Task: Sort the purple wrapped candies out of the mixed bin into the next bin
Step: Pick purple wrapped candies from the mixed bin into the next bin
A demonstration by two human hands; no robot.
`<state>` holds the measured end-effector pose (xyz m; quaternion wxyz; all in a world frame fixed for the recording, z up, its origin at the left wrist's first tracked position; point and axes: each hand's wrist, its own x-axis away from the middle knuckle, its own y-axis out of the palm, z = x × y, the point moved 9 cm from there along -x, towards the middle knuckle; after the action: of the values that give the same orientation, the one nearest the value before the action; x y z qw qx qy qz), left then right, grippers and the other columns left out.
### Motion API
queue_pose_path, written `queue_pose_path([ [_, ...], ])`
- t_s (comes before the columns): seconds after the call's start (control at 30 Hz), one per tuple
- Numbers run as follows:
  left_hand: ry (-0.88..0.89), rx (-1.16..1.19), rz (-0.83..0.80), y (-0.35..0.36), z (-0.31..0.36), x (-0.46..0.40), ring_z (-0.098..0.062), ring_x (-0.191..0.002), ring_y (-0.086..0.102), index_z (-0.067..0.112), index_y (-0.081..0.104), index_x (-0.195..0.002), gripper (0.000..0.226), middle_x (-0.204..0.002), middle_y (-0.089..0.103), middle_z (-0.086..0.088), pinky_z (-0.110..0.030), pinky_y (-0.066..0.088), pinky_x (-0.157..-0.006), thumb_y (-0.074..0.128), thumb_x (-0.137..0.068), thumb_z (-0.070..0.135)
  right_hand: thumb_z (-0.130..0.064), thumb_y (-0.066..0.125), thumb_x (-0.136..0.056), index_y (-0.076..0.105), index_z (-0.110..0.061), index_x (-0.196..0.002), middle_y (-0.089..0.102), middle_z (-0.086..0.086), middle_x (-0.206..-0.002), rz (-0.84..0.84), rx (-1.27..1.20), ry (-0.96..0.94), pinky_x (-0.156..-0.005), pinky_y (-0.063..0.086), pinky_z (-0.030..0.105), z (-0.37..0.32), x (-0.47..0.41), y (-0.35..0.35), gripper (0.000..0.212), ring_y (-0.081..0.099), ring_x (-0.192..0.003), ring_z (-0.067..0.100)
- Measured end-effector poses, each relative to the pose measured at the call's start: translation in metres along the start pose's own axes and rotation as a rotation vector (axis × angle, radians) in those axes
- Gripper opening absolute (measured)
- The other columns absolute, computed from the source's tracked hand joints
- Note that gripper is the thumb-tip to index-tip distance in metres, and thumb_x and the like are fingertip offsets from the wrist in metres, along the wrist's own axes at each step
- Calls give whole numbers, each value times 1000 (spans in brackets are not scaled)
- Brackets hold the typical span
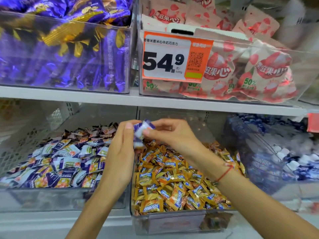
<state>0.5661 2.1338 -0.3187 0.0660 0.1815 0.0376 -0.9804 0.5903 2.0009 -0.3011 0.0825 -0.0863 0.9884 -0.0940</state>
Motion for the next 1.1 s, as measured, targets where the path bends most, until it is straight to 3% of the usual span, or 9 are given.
queue_pose_path([
  [0.13, 76, -78, 59, -6, 6, 1, 15, -84, 54, 34, 52, -97, 14, -92, 59, 16, -2, 38, -70, 42, -91, 41, -14, 69, -87, 75, -17, -98, 71, -5, -83, -26, -41, -60, -66, 49, 12, 1, -1, 18, 13, 62, -72, 1],
  [0.23, 101, -121, 137, -22, 5, -3, 8, -73, 53, 35, 55, -95, 7, -88, 60, 11, -7, 39, -66, 50, -92, 37, -17, 57, -96, 70, -25, -104, 70, -5, -84, -122, -17, -37, -66, 51, 16, 4, -5, 14, 17, 61, -68, 3],
  [0.43, 164, -632, 225, -68, -9, -22, -4, -76, 47, 24, 54, -116, 32, -101, 52, 1, -30, 34, -61, 47, -93, 45, -8, 56, -93, 67, -24, -107, 70, 0, -108, -90, 618, 79, -80, 53, 20, 66, -40, -63, 24, 68, -91, 12],
  [0.57, -63, -803, -8, -63, -43, -28, -25, -122, 52, 41, 25, -148, 60, -144, 46, 0, -39, 47, -81, 33, -91, 57, -8, 48, -94, 68, -21, -117, 66, -1, -122, -126, 911, 138, -89, 53, 29, 111, -63, -73, 33, 65, -105, 18],
  [0.67, 1, -747, -16, -49, -27, -16, -11, -137, 34, 38, 38, -143, 60, -148, 40, 9, -36, 33, -108, 30, -88, 60, -8, 51, -93, 57, -19, -131, 56, 2, -137, -326, 1004, 130, -97, 49, 34, 130, -72, -40, 40, 57, -118, 23],
  [0.77, 49, -482, -154, -16, -16, -5, 17, -129, 29, 60, 48, -122, 38, -138, 37, 39, -21, 28, -107, 41, -87, 71, -10, 54, -90, 62, -13, -123, 59, 9, -129, -378, 1122, 93, -94, 49, 35, 136, -78, -20, 35, 56, -116, 29],
  [0.9, 143, -470, -197, 4, -13, 3, 23, -123, 28, 58, 57, -105, 29, -121, 43, 48, -16, 28, -102, 42, -81, 64, -21, 66, -89, 69, -17, -116, 68, 3, -117, -339, 1081, 140, -81, 49, 25, 136, -74, -40, 28, 63, -98, 18],
  [1.0, 181, -470, -156, 1, -9, 4, 19, -119, 35, 54, 57, -103, 24, -119, 43, 48, -19, 34, -97, 44, -83, 53, -24, 65, -91, 71, -16, -104, 71, -3, -98, -312, 777, 118, -78, 48, 21, 120, -47, -56, 17, 64, -84, 9],
  [1.1, 214, -493, -131, 2, -5, 3, 18, -115, 40, 54, 57, -100, 21, -114, 46, 47, -12, 33, -93, 44, -83, 54, -30, 58, -95, 60, -32, -118, 71, -12, -90, -243, 476, 166, -79, 50, 27, 104, -15, -70, 23, 65, -79, 7],
])
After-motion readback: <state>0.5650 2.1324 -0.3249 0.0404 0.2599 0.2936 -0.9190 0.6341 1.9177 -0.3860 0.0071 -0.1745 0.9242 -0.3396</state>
